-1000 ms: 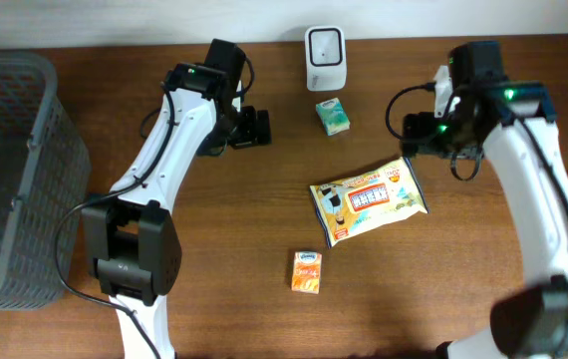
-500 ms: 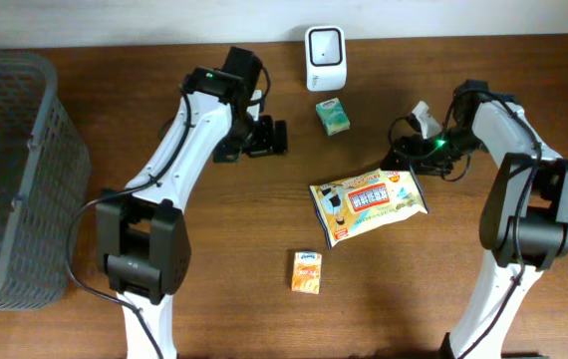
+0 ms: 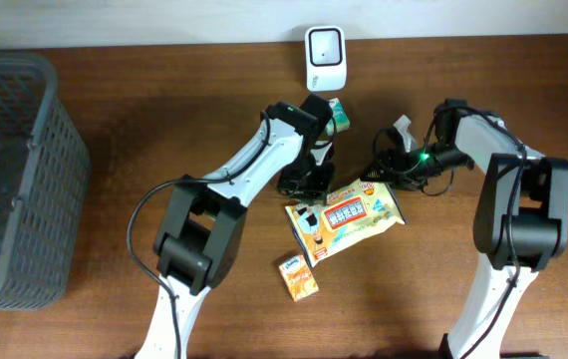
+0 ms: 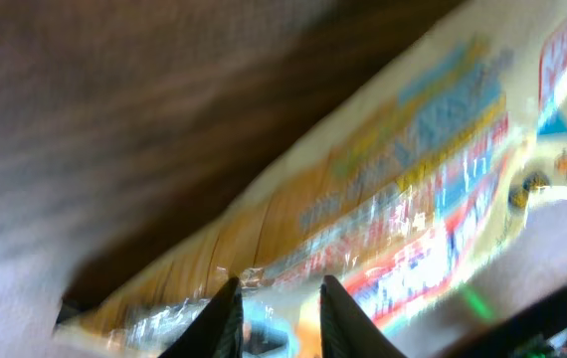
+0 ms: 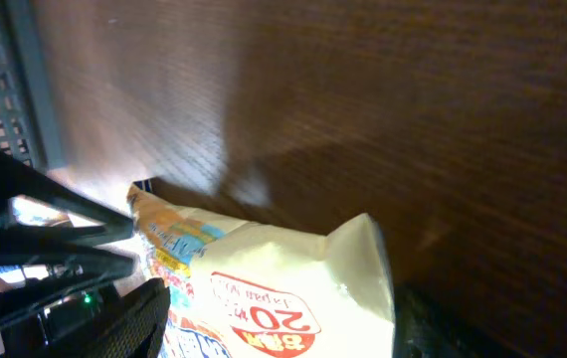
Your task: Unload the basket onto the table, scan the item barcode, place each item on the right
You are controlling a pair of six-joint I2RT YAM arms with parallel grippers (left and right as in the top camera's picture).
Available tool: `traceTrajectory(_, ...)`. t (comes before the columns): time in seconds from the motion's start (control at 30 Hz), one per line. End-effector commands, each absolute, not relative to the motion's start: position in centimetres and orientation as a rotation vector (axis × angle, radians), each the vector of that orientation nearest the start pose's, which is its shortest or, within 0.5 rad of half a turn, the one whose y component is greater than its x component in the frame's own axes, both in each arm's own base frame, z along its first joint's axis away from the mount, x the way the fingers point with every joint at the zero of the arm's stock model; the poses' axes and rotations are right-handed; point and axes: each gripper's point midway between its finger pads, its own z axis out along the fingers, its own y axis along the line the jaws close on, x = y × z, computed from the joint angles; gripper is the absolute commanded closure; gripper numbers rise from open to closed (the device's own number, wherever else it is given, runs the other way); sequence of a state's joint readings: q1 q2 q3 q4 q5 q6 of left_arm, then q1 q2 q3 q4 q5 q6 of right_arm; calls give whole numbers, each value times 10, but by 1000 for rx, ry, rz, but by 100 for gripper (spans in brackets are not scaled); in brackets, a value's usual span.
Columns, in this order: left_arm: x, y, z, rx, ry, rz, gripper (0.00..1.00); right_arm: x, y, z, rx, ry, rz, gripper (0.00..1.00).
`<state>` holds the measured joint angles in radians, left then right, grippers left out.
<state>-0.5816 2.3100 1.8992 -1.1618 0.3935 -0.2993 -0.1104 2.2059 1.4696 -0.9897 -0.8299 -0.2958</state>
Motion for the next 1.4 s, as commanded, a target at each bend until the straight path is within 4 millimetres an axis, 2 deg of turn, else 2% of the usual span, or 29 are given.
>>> traceTrajectory(0.0, 332, -299, 0, 443, 3294, -569, 77, 328, 74, -45, -135, 3121, 1147, 27)
traceTrajectory(0.13, 339, -304, -23, 364, 3299, -568, 82, 311, 96, -47, -192, 3134, 1222, 30)
traceTrajectory(0.2, 342, -303, -23, 364, 3291, -561, 83, 311, 98, -47, -203, 3133, 1220, 57)
traceTrajectory(0.23, 342, -303, -23, 363, 3292, -561, 85, 311, 95, -46, -191, 3142, 1212, 77)
traceTrajectory(0.3, 346, -303, -19, 356, 3286, -565, 82, 316, 85, -38, -143, 3172, 1193, 91)
traceTrajectory(0.33, 352, -301, -12, 354, 3275, -569, 78, 323, 77, -27, -123, 3193, 1170, 96)
traceTrajectory(0.37, 369, -290, 8, 323, 3254, -509, 78, 340, 65, -4, -126, 3211, 1105, 96)
traceTrajectory(0.4, 379, -285, 21, 324, 3230, -499, 77, 348, 60, 9, -133, 3219, 1063, 96)
traceTrajectory(0.43, 390, -281, 37, 337, 3201, -511, 74, 364, 50, 34, -163, 3231, 968, 96)
traceTrajectory(0.47, 405, -271, 66, 312, 3164, -516, 72, 375, 40, 59, -157, 3252, 849, 96)
traceTrajectory(0.5, 417, -257, 88, 276, 3136, -500, 70, 388, 16, 94, -56, 3290, 581, 96)
traceTrajectory(0.53, 430, -238, 111, 221, 3100, -459, 65, 391, 2, 113, 6, 3306, 411, 96)
traceTrajectory(0.57, 443, -215, 131, 156, 3062, -417, 60, 403, -22, 145, 172, 3227, 54, 96)
traceTrajectory(0.63, 449, -194, 140, 89, 3057, -411, 59, 404, -19, 172, 141, 3150, -106, 96)
traceTrajectory(0.7, 452, -171, 139, 13, 3080, -400, 60, 402, -10, 189, 192, 3079, -275, 96)
traceTrajectory(0.77, 453, -152, 138, -49, 3097, -391, 60, 399, 22, 205, 166, 3024, -284, 96)
traceTrajectory(0.83, 455, -141, 138, -87, 3098, -387, 60, 397, 42, 218, 92, 2951, -410, 96)
traceTrajectory(0.87, 456, -139, 138, -94, 3097, -383, 60, 397, 46, 219, 85, 2935, -448, 96)
traceTrajectory(0.93, 455, -131, 136, -104, 3106, -325, 59, 388, 64, 208, 8, 2958, -493, 95)
traceTrajectory(1.0, 453, -126, 136, -107, 3115, -286, 59, 376, 50, 186, -6, 2993, -697, 95)
traceTrajectory(1.07, 453, -126, 136, -108, 3114, -286, 59, 363, 62, 169, -14, 3091, -600, 96)
traceTrajectory(1.13, 453, -126, 136, -108, 3114, -286, 59, 362, 85, 163, 10, 3107, -469, 96)
traceTrajectory(1.17, 453, -126, 136, -108, 3115, -285, 60, 365, 104, 159, 2, 3112, -341, 96)
traceTrajectory(1.2, 453, -126, 136, -108, 3114, -285, 61, 372, 132, 156, 53, 3101, -141, 96)
traceTrajectory(1.23, 453, -126, 136, -107, 3115, -286, 61, 379, 149, 153, 114, 3077, -48, 96)
traceTrajectory(1.33, 452, -125, 136, -111, 3119, -284, 62, 382, 181, 143, 111, 3058, 1, 96)
traceTrajectory(1.37, 448, -123, 135, -98, 3137, -281, 66, 386, 176, 143, 102, 3029, -68, 96)
